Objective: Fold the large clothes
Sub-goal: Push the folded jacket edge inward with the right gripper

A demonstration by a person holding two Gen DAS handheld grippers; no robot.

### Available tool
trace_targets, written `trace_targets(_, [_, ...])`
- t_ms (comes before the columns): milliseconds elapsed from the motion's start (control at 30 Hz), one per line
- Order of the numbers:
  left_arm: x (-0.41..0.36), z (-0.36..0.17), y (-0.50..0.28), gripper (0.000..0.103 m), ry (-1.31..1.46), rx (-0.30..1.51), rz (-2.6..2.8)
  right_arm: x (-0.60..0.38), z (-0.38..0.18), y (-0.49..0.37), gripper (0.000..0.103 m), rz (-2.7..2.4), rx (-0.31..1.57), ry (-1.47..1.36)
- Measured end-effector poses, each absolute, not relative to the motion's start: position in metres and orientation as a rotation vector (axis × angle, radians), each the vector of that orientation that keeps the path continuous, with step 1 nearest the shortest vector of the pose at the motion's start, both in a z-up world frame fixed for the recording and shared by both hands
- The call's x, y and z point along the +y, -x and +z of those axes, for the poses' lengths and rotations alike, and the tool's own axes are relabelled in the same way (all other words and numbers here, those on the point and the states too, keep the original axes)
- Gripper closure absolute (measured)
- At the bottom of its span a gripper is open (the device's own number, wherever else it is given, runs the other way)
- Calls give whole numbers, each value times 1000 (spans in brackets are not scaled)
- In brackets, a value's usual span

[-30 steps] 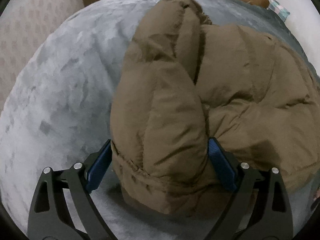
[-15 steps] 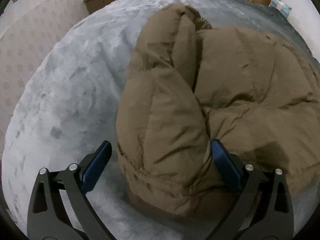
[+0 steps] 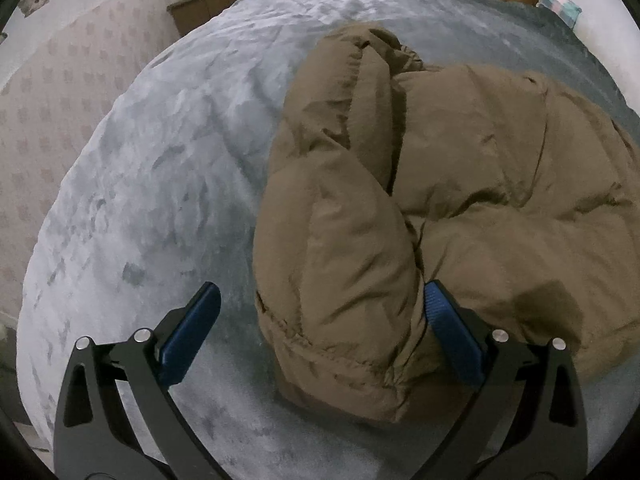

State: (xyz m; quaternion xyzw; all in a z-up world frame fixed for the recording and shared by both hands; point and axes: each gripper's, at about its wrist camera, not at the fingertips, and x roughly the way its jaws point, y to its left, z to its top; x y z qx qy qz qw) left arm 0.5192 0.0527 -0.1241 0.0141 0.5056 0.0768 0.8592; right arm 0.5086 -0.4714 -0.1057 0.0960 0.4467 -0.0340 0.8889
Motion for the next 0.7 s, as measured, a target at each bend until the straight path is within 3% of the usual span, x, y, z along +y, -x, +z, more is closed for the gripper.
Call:
trace_targets(400, [39, -127, -533, 3, -30, 1058, 159, -498, -174, -506, 5, 41, 991, -576])
trace_targets(700, [41, -127, -533, 3, -31, 1061, 147, -456, -176, -521, 5, 125, 1006, -488])
